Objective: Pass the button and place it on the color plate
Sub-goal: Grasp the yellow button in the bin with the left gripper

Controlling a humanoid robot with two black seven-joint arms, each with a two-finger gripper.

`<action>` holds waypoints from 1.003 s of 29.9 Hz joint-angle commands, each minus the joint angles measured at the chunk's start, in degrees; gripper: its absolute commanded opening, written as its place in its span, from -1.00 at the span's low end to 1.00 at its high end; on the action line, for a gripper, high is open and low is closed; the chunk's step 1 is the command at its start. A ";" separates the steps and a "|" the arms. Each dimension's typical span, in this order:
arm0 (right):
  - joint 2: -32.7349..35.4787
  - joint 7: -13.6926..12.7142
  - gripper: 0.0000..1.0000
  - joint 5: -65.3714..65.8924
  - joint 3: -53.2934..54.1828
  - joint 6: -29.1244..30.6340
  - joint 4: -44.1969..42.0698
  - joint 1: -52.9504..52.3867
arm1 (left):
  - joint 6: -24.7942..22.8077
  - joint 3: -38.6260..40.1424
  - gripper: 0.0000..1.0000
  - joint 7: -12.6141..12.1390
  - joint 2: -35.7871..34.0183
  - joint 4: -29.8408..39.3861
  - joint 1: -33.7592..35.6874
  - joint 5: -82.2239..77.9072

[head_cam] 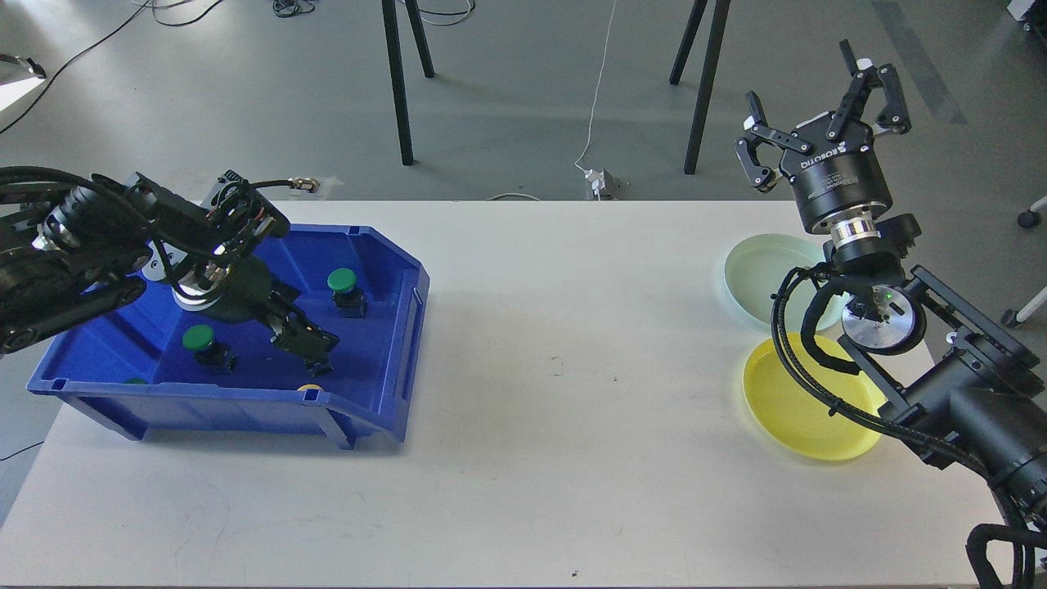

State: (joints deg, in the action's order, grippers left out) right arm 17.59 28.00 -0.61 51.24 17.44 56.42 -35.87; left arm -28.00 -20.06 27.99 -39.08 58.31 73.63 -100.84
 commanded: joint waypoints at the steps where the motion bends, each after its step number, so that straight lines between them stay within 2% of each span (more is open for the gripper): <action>1: -0.01 0.00 0.97 -0.01 0.00 0.05 0.10 0.27 | 0.00 0.28 0.94 0.01 0.14 -0.47 -1.03 0.47; 30: 1.66 0.00 0.97 -0.01 1.15 0.05 2.91 4.05 | 0.00 0.19 0.93 0.01 5.50 -10.76 -5.78 0.38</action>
State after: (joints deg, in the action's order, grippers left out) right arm 19.21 28.00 -0.62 52.30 17.41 59.02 -32.44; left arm -28.00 -19.78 28.00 -33.75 47.94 68.05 -100.38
